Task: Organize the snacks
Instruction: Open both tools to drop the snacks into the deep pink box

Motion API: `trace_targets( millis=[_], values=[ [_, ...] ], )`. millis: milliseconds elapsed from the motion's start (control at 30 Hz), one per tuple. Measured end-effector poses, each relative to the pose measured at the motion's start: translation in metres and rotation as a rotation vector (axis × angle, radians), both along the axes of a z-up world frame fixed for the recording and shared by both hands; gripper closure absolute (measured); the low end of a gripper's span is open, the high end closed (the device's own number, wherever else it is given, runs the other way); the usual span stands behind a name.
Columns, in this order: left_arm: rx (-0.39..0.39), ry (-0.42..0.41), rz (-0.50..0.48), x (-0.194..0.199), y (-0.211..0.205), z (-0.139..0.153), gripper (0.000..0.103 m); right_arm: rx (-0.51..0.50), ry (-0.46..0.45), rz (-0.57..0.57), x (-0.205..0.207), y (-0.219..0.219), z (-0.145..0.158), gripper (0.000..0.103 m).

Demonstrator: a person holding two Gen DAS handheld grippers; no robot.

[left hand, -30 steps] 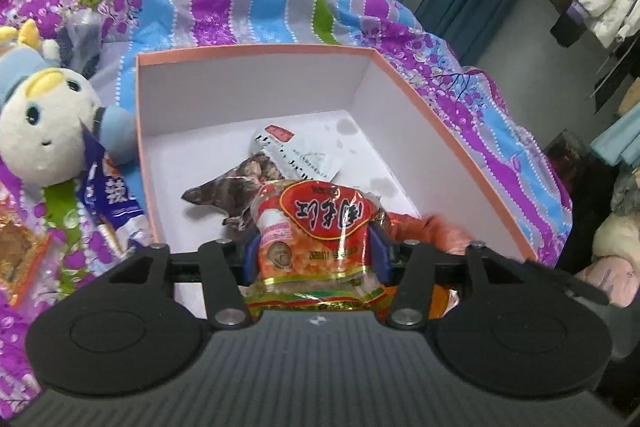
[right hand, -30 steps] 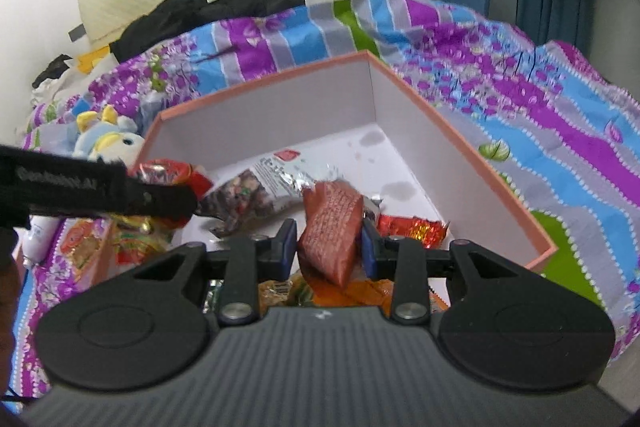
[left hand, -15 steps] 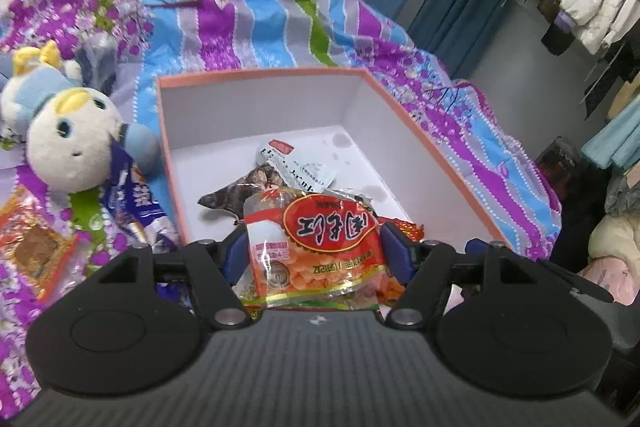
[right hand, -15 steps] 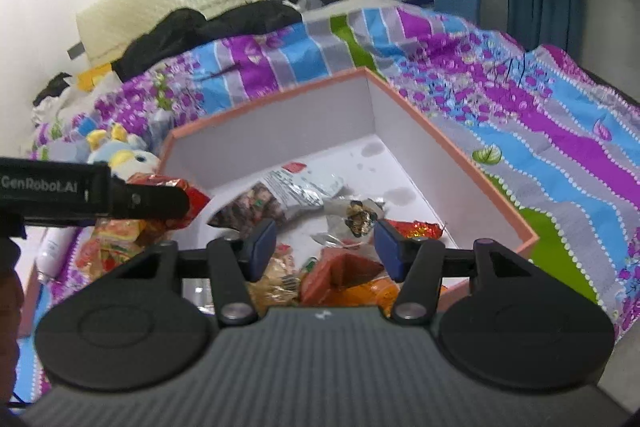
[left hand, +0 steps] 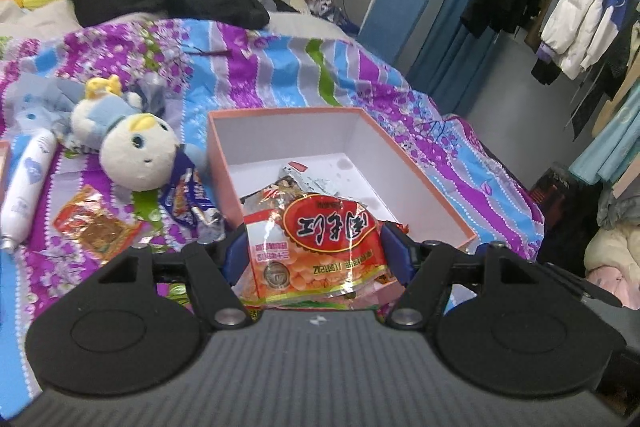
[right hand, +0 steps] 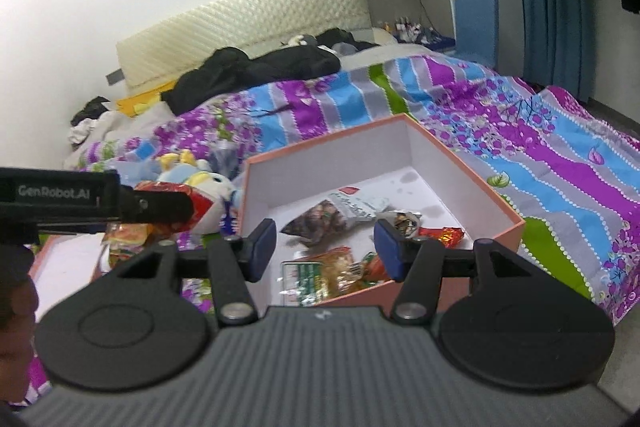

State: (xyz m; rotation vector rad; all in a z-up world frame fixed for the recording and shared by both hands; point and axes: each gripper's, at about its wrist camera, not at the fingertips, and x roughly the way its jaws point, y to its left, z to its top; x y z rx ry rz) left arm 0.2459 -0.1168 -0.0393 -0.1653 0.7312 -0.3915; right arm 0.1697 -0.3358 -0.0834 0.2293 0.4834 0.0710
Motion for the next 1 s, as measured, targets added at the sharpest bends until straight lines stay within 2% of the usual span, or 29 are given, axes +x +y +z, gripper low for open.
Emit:
trace_targets(
  millis=[267,533,733,867,1000],
  values=[
    [-0.010,-0.043,0.035,-0.056,0.034,0.007,0.030,-0.003,-0.029,0.037,-0.038,0.024,0.005,0.046],
    [-0.020,-0.025,0.078,-0.082,0.057,-0.002,0.030,-0.007,-0.027,0.054,-0.056,0.041,0.000,0.046],
    [-0.024,-0.008,0.074,-0.059,0.045,-0.011,0.030,-0.023,-0.017,0.052,-0.042,0.038,-0.003,0.046],
    [-0.006,-0.025,0.026,-0.024,0.020,-0.014,0.030,-0.048,-0.024,0.039,-0.019,0.027,-0.003,0.046],
    [-0.006,-0.008,-0.021,0.019,-0.006,-0.023,0.030,-0.058,-0.013,0.032,0.011,0.014,-0.003,0.046]
  ],
)
